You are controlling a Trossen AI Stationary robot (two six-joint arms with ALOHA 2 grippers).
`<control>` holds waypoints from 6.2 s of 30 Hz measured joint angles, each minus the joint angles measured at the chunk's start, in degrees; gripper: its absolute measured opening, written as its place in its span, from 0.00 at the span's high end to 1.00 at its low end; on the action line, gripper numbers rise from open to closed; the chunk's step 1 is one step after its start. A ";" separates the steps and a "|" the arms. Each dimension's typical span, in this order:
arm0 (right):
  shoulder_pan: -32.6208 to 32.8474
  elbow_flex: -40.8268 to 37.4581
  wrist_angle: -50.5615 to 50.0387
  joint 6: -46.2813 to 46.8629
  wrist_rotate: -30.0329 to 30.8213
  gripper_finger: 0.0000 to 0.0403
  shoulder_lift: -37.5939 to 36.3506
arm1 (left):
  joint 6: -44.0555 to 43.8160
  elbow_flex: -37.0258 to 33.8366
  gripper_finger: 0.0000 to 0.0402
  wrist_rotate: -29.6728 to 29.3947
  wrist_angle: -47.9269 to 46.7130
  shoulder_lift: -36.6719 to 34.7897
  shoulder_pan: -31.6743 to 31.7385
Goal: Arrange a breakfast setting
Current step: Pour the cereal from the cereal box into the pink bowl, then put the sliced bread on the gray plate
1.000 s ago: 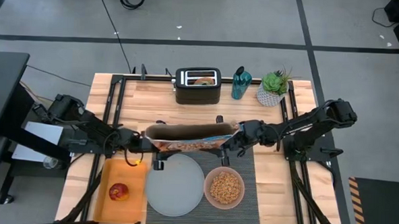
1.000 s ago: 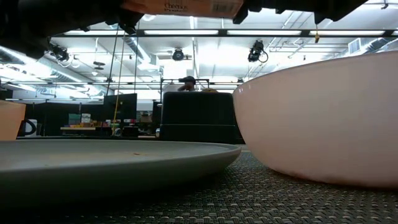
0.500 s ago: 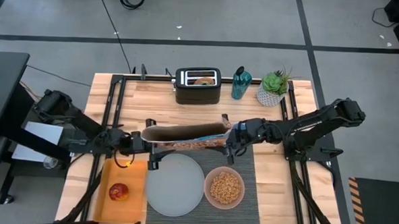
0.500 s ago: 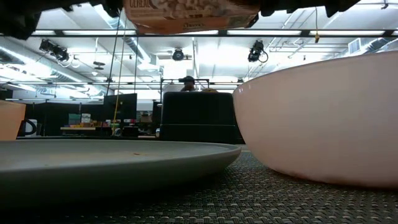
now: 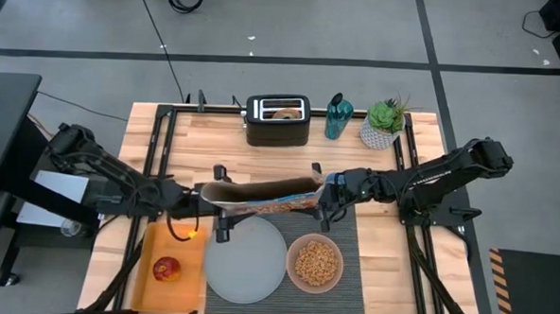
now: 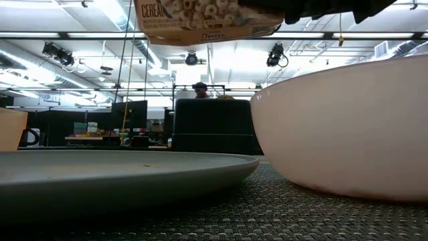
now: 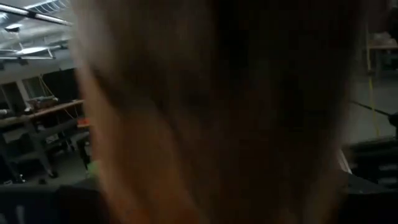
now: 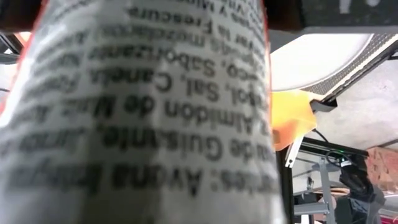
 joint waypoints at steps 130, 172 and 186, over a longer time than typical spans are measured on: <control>19.11 -15.75 -1.90 1.37 21.41 0.20 -28.48 | -46.67 -26.03 0.55 -47.69 -51.91 -21.84 42.36; 17.94 -15.75 -1.10 3.09 21.41 0.20 -28.48 | 46.43 -4.11 0.31 -44.81 7.43 -42.22 15.47; 17.94 -15.75 -1.69 3.09 21.42 0.20 -28.48 | 7.94 18.91 0.35 -21.09 -50.70 -30.97 -13.26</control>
